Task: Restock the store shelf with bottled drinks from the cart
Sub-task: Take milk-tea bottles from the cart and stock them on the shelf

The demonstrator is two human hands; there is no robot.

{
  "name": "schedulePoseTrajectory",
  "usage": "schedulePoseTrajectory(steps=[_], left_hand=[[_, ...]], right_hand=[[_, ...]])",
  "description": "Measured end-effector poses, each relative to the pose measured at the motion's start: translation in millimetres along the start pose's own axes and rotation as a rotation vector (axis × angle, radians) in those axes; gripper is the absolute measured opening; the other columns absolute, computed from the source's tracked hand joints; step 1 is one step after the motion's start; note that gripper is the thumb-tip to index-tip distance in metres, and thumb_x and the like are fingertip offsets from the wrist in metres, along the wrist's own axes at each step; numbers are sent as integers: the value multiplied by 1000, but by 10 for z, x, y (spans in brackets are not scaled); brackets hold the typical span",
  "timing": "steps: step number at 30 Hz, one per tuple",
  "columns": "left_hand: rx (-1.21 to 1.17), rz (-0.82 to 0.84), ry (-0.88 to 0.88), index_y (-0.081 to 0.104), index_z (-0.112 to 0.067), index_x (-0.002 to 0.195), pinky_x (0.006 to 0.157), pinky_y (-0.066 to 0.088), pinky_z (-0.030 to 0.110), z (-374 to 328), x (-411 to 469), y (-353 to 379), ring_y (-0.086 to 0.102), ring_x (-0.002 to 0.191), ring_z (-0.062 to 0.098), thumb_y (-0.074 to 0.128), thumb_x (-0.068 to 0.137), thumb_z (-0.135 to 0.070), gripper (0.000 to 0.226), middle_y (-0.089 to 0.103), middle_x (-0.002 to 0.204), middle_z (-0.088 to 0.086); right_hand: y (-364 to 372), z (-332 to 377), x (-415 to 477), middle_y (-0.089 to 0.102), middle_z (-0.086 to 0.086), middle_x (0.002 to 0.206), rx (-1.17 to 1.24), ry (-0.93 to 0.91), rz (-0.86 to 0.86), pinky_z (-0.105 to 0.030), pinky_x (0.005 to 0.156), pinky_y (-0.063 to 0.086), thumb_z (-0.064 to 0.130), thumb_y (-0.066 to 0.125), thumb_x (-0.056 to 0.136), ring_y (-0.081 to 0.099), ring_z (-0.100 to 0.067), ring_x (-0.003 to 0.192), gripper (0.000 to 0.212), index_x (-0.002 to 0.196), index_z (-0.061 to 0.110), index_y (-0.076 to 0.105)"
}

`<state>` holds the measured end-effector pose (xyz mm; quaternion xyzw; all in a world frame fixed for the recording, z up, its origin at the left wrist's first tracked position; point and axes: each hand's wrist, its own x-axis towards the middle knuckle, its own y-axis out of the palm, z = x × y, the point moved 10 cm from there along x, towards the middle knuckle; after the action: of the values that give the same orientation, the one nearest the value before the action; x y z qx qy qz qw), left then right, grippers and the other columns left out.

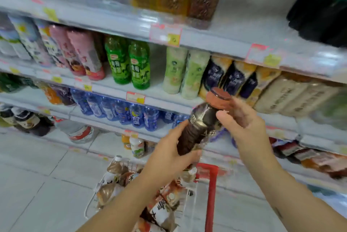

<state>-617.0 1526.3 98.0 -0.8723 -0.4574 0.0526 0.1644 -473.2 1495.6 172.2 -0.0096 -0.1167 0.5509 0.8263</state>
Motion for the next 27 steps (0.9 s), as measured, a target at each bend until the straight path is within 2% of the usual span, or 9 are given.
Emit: schedulePoseTrajectory(steps=[3, 6, 9, 12, 14, 18, 20, 23, 27], left_hand=[[-23, 64, 180, 42, -65, 114, 84, 53, 28, -866, 312, 253, 63, 93, 0, 69, 74, -35, 57, 66, 102, -22], [14, 169, 393, 43, -63, 114, 76, 48, 12, -1818, 523, 642, 59, 95, -8, 69, 77, -28, 57, 62, 105, -29], [134, 240, 581, 44, -42, 128, 92, 45, 23, -2631, 665, 1098, 55, 107, 4, 70, 76, -33, 59, 59, 114, -13], [251, 302, 705, 34, -37, 138, 94, 33, 5, -3208, 794, 1533, 43, 114, -2, 71, 77, -34, 71, 43, 123, -14], [333, 297, 756, 32, -41, 138, 97, 34, 10, -3444, 905, 1770, 40, 116, -2, 68, 79, -39, 69, 39, 126, -14], [477, 172, 684, 41, -36, 134, 92, 34, 18, -3492, 1323, 2017, 37, 107, -9, 60, 85, -42, 52, 40, 123, -20], [551, 116, 603, 46, -32, 131, 92, 37, 21, -3394, 1555, 2082, 40, 112, -1, 58, 89, -35, 44, 43, 127, -14], [647, 71, 483, 49, -27, 130, 97, 43, 34, -3235, 1801, 2167, 46, 118, 16, 57, 90, -31, 41, 45, 131, -4], [727, 68, 440, 53, -25, 127, 95, 44, 37, -3106, 1902, 2273, 51, 114, 18, 56, 90, -26, 37, 50, 130, -3]], right_hand=[[-492, 253, -94, 67, 28, 102, 29, 20, -21, -7, 69, 47, 47, 80, 63, 62, 8, 94, 45, 104, 46, 61], [-1074, 520, -173, 71, 20, 95, 47, 2, -99, -11, 68, 49, 35, 74, 63, 66, 2, 90, 33, 95, 40, 67], [-1811, 943, -234, 74, 10, 92, 55, -113, -242, -15, 70, 51, 23, 71, 66, 69, -6, 89, 30, 96, 24, 67], [-2398, 1404, -340, 74, 4, 97, 29, -253, -285, -19, 73, 53, 17, 72, 71, 69, -12, 94, 29, 98, 24, 69], [-2774, 1598, -407, 73, 7, 101, -22, -322, -337, -19, 76, 53, 19, 75, 71, 67, -11, 97, 32, 101, 29, 68], [-3606, 1643, -359, 69, 15, 104, -186, -356, -519, -16, 85, 46, 24, 77, 70, 62, -2, 102, 46, 110, 30, 57], [-3888, 1613, -209, 63, 16, 109, -283, -361, -530, -15, 88, 43, 19, 76, 73, 58, 3, 103, 52, 115, 35, 50], [-4118, 1553, 42, 55, 24, 108, -395, -396, -520, -3, 82, 38, 19, 75, 76, 53, 15, 98, 54, 114, 39, 42], [-4294, 1327, 415, 53, 27, 103, -446, -392, -479, 4, 73, 34, 15, 75, 76, 50, 22, 91, 51, 115, 29, 45]])
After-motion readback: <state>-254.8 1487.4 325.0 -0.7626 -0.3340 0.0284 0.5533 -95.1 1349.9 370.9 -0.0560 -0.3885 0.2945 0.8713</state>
